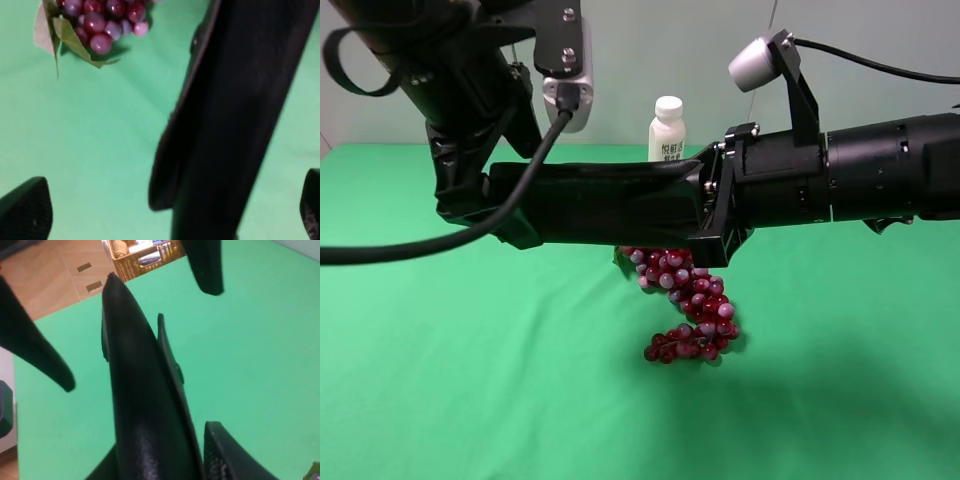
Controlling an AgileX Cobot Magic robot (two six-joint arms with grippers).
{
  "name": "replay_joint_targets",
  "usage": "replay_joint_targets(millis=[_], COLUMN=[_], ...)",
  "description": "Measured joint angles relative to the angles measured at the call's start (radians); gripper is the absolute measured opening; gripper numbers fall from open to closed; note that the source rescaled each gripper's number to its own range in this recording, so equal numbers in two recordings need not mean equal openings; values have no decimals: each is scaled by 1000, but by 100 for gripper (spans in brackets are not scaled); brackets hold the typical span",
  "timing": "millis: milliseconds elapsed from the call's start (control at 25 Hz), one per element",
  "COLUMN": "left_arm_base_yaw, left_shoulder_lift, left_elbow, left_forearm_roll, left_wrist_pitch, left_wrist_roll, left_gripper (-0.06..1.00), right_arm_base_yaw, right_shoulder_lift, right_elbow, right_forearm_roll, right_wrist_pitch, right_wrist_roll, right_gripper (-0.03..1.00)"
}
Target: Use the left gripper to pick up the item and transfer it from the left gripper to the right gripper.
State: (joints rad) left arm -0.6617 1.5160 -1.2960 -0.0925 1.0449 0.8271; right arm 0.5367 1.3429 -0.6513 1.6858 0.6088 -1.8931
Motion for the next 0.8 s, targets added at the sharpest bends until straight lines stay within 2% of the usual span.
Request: replay_joint_targets(millis=[240, 360, 600, 800], left_arm_base_yaw=[0, 0, 0, 0], left_shoulder_lift=[-99, -166, -304, -465], left_elbow=[0, 0, 7, 104], left_forearm_roll=[3, 31, 106, 175], left_wrist_pitch=[92, 133, 137, 138], left_wrist_roll=[-95, -179, -361, -497], left_gripper=[100, 100, 100, 100], right_arm_base_yaw=[0, 0, 0, 0], right_shoulder_lift=[0, 0, 0, 0], right_elbow=[0, 0, 0, 0], right_forearm_roll=[0, -1, -1, -2], right_wrist_pitch=[0, 0, 0, 0], right_wrist_roll=[0, 0, 0, 0], right_gripper=[1, 1, 1, 1])
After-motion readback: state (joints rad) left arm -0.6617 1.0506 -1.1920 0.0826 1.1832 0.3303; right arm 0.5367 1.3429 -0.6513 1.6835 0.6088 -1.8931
